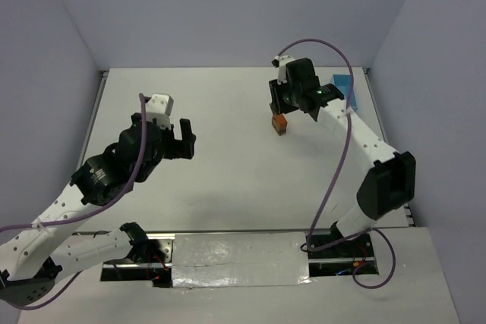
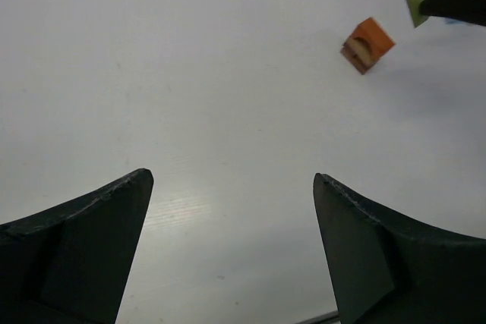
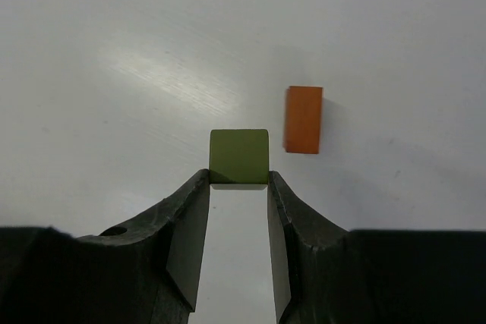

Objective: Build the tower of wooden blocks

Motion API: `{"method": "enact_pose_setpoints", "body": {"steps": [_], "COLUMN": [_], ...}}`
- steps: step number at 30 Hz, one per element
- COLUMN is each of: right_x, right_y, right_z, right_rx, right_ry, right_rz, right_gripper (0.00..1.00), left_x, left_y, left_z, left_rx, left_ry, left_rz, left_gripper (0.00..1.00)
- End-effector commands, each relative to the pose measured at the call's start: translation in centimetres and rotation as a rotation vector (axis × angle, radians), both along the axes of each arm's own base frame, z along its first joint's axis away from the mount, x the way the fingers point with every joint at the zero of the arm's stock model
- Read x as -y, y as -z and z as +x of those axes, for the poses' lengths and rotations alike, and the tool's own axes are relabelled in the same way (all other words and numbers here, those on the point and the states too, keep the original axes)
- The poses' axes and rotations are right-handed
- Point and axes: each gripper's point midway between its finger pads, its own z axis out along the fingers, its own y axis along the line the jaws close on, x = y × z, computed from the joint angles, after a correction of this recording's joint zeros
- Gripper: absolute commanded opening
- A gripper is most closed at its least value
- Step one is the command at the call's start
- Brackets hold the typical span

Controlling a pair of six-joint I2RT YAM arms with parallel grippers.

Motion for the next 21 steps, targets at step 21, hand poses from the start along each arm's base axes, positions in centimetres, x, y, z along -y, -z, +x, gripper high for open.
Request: {"method": "enact_pose_setpoints", "body": {"steps": [21], "right_x": [3.5], "right_y": [7.5], "right_z": [6.4], "right_rx": [-0.131], "right_ry": [0.032], "right_rz": [-0.259], "right_gripper": [0.08], "left_x": [-2.6], "left_y": [7.4], "left_z": [-1.4], "left_rx": [-0.027], "left_ry": [0.023], "left_rz": [0.152], "left_gripper": [1.00]}}
